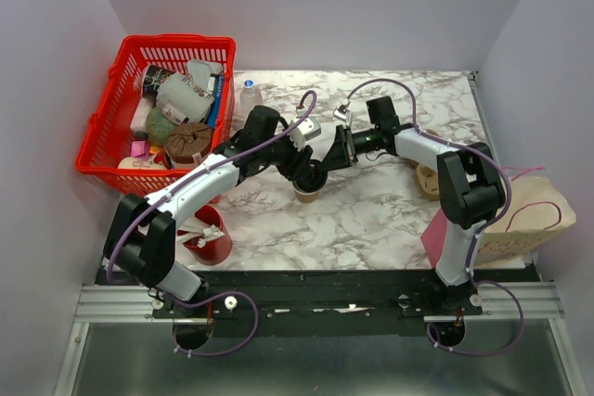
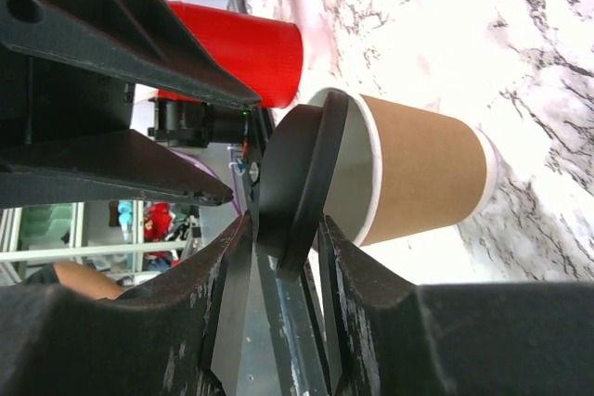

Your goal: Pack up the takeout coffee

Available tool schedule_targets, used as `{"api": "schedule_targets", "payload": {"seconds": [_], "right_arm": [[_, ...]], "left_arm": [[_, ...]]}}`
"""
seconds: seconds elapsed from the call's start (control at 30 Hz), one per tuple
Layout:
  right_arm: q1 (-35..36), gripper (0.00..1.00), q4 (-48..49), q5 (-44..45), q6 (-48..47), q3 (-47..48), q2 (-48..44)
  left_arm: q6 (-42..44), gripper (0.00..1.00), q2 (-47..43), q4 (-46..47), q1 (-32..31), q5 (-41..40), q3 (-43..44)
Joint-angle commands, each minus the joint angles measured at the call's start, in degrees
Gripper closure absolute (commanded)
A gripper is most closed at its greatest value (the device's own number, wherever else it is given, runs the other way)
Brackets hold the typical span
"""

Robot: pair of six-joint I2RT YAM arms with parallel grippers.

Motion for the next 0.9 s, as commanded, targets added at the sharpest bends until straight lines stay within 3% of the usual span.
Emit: {"api": "schedule_targets", "payload": {"seconds": [0.0,0.87], "right_arm": [[-0.2,0.57,-3.4,3.8,-3.2,2.2,0.9],[0.0,0.56,-6.7,7.2,-6.1,3.4,1.8]], "left_arm": [[0.0,0.44,0.2,1.1,-0.3,1.7,0.1],[-0.7,0.44,-3.4,-1.5,0.9,-6.4,-3.0]]}}
